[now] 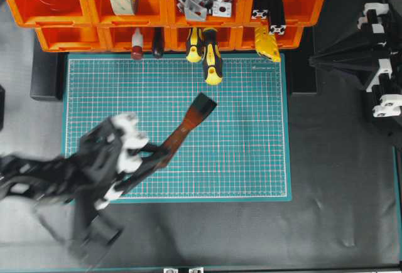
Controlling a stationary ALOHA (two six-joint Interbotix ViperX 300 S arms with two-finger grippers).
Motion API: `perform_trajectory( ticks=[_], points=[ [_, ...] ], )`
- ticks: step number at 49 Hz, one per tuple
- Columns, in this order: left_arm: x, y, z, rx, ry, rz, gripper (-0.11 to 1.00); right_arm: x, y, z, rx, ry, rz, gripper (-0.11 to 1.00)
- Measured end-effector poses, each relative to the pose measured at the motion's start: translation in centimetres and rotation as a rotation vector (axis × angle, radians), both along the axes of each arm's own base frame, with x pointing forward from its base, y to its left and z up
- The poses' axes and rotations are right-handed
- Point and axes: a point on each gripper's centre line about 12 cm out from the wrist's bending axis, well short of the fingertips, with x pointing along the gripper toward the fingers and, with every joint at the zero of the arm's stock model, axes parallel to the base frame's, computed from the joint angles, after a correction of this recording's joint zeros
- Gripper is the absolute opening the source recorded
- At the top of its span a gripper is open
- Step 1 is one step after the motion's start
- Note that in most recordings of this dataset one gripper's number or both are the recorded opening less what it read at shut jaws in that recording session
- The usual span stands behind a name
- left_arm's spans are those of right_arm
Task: Pick scraper from container rack with left arm.
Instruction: 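Pull the scraper out of the rack and swing it over the mat, then lower the scraper onto the mat and open the left gripper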
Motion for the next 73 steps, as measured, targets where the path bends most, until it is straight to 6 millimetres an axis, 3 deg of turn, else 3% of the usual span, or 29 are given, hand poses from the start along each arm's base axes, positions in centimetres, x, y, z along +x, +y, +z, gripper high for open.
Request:
perform_trajectory(
  ticks=[7, 17, 33, 50, 62, 64, 73],
  points=[
    [1.3, 1.8, -3.9, -0.011, 0.058, -0.005, 0.2, 0.0, 0.0, 0.0, 0.002, -0.002, 0.0, 0.0],
    [2.2, 2.9, -5.7, -0.011, 0.088, 0.004, 0.2, -0.1, 0.0, 0.1, 0.003, -0.008, -0.002, 0.0],
    [2.2, 2.7, -5.7, -0.008, 0.088, -0.004, 0.2, -0.2, 0.0, 0.2, 0.001, -0.012, -0.002, 0.0],
    [3.1, 2.1, -3.9, -0.022, 0.041, -0.014, 0.2, -0.2, 0.0, 0.2, 0.003, -0.009, -0.002, 0.0],
    [3.2, 2.2, -3.8, -0.029, 0.036, -0.006, 0.21, -0.2, 0.0, 0.2, 0.003, -0.011, -0.001, 0.0],
    [3.3, 2.3, -3.8, -0.032, 0.035, -0.002, 0.28, -0.2, 0.0, 0.2, 0.003, -0.011, -0.002, 0.0],
    [3.4, 2.5, -3.7, -0.041, 0.033, 0.007, 0.8, -0.2, 0.0, 0.2, 0.003, -0.011, 0.0, 0.0]
  ],
)
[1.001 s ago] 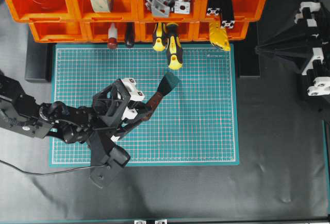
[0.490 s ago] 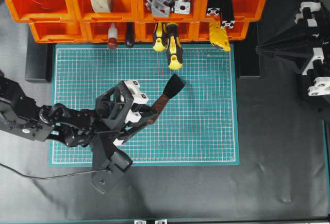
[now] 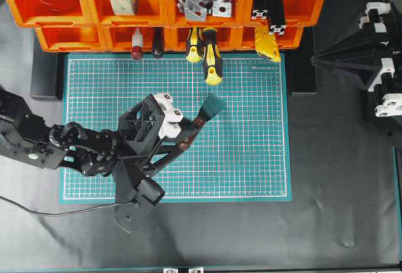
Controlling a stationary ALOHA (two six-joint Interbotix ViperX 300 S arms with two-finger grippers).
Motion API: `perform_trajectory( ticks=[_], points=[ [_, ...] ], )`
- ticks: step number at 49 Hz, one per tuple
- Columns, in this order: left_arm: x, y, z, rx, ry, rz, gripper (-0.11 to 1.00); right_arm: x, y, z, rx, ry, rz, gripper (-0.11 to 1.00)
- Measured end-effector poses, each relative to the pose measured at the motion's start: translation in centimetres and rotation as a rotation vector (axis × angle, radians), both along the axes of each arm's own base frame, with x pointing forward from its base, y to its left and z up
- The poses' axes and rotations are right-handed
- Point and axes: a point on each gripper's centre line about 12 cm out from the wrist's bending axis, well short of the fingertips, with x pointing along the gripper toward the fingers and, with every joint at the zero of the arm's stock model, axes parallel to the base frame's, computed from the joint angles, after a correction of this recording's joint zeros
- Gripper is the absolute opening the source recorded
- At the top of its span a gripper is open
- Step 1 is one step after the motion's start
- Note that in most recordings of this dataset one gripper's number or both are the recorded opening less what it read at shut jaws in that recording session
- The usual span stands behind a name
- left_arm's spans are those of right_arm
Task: Pick scraper from container rack with left arm.
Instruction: 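Lower the scraper onto the mat and open the left gripper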
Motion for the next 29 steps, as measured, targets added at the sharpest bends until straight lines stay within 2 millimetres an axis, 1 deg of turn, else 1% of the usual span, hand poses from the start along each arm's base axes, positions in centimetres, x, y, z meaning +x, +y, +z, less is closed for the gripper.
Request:
perform_trajectory(
  ticks=[2, 4, 11, 15, 21, 23, 26, 29],
  points=[
    [0.0, 0.0, 0.0, -0.003, 0.0, 0.004, 0.87, 0.0, 0.0, 0.0, 0.0, 0.0, 0.0, 0.0],
    [-0.1, 0.0, -0.2, -0.016, 0.003, 0.015, 0.91, 0.0, 0.0, 0.0, 0.0, 0.0, 0.0, 0.0],
    [-0.8, 0.4, -1.0, -0.074, 0.024, 0.095, 0.89, 0.0, 0.0, -0.1, 0.0, 0.008, -0.001, 0.0],
    [-1.6, 0.3, -1.0, -0.132, 0.023, 0.161, 0.89, 0.0, 0.0, -0.2, 0.0, 0.015, 0.0, 0.0],
    [-2.8, -0.8, 0.0, -0.334, -0.018, 0.285, 0.89, 0.0, 0.0, -0.3, 0.0, 0.021, 0.001, 0.0],
    [-3.3, -1.4, 0.1, -0.414, -0.026, 0.329, 0.89, 0.0, 0.0, -0.3, 0.0, 0.023, 0.001, 0.0],
    [-3.8, -1.8, -0.2, -0.523, -0.031, 0.403, 0.89, 0.0, 0.0, -0.3, 0.002, 0.021, 0.001, 0.0],
    [-4.1, -1.8, -0.8, -0.612, -0.03, 0.481, 0.89, 0.0, 0.0, -0.3, 0.001, 0.023, 0.001, 0.0]
  ],
)
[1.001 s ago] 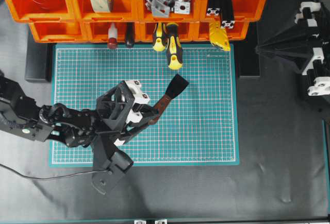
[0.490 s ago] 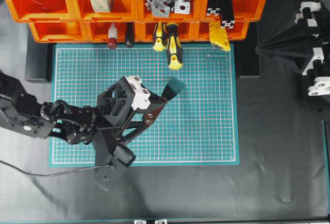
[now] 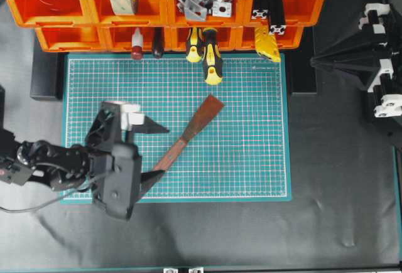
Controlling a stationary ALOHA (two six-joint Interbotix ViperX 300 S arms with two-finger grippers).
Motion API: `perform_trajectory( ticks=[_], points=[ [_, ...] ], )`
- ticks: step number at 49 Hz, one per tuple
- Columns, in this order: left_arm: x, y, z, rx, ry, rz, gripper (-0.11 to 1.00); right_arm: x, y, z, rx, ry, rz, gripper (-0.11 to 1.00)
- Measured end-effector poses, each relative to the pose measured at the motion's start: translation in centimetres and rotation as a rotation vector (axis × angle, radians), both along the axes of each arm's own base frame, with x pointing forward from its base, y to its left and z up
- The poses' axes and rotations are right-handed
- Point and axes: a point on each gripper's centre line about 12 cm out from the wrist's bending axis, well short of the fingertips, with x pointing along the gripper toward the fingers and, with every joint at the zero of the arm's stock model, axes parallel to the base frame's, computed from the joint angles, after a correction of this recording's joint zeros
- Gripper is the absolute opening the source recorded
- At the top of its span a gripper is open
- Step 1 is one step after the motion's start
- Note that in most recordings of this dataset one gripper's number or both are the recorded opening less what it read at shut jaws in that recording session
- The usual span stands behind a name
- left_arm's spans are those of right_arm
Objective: Pick scraper from container rack with left arm.
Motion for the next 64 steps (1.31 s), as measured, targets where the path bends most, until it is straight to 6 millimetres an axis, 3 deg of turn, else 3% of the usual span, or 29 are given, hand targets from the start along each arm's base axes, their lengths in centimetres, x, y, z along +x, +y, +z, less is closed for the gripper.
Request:
perform_trajectory(
  ticks=[8, 15, 24, 32, 43, 55, 64],
  points=[
    [-1.1, 0.7, -1.6, -0.146, 0.019, 0.147, 0.89, 0.0, 0.0, -0.1, 0.0, 0.003, 0.0, 0.0],
    [-2.5, 1.0, -0.9, -0.172, 0.002, 0.151, 0.89, 0.0, 0.0, -0.1, 0.0, 0.003, 0.002, 0.0],
    [-5.7, 1.7, 2.2, -0.224, -0.079, 0.122, 0.88, 0.0, 0.0, 0.0, -0.003, -0.002, 0.0, 0.0],
    [-9.9, 2.8, 5.7, -0.296, -0.191, 0.078, 0.88, -0.4, 0.0, 0.5, -0.005, -0.026, 0.001, 0.0],
    [-16.1, 6.1, 9.7, -0.394, -0.383, 0.054, 0.88, -1.2, 0.1, 1.2, -0.006, -0.039, 0.006, 0.0],
    [-20.7, 8.8, 12.7, -0.396, -0.564, -0.001, 0.86, -1.6, 0.2, 1.8, -0.005, -0.033, 0.013, 0.0],
    [-22.7, 9.9, 13.9, -0.349, -0.645, -0.037, 0.85, -1.8, 0.2, 2.1, -0.004, -0.047, 0.014, 0.0]
  ],
)
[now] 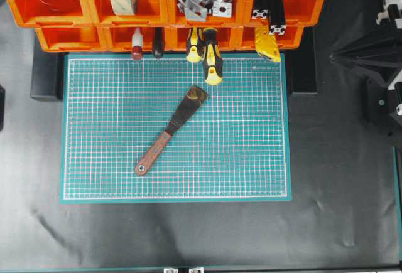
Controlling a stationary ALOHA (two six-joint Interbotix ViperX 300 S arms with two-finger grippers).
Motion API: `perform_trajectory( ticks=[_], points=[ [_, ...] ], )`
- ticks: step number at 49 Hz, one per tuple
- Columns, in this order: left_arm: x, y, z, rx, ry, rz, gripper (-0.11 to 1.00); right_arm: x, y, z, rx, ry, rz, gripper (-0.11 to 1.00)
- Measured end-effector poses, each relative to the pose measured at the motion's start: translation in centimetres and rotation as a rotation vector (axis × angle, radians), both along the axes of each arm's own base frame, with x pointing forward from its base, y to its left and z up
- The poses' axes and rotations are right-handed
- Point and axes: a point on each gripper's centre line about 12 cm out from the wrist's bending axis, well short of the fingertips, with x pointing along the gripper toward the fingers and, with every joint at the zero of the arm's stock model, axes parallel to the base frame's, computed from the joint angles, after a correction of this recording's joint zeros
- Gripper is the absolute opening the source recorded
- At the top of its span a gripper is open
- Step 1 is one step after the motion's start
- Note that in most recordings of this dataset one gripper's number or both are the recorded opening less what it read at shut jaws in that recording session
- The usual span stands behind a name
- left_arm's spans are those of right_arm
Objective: Pick scraper from container rack with left arm.
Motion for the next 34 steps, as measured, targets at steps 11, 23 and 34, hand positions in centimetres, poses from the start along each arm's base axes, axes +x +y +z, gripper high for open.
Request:
perform_trajectory(
  ticks=[11, 23, 34],
  points=[
    [-0.9, 0.5, -0.3, 0.027, -0.027, 0.0, 0.84, 0.0, 0.0, 0.0, 0.003, 0.0, 0.0, 0.0],
    [-1.4, 0.7, -0.4, 0.021, -0.043, -0.004, 0.84, 0.0, 0.0, 0.0, 0.003, 0.0, -0.002, 0.0],
    [-1.3, 0.7, -0.9, 0.023, -0.033, -0.004, 0.84, 0.0, 0.0, 0.0, 0.003, 0.0, -0.002, 0.0]
  ],
)
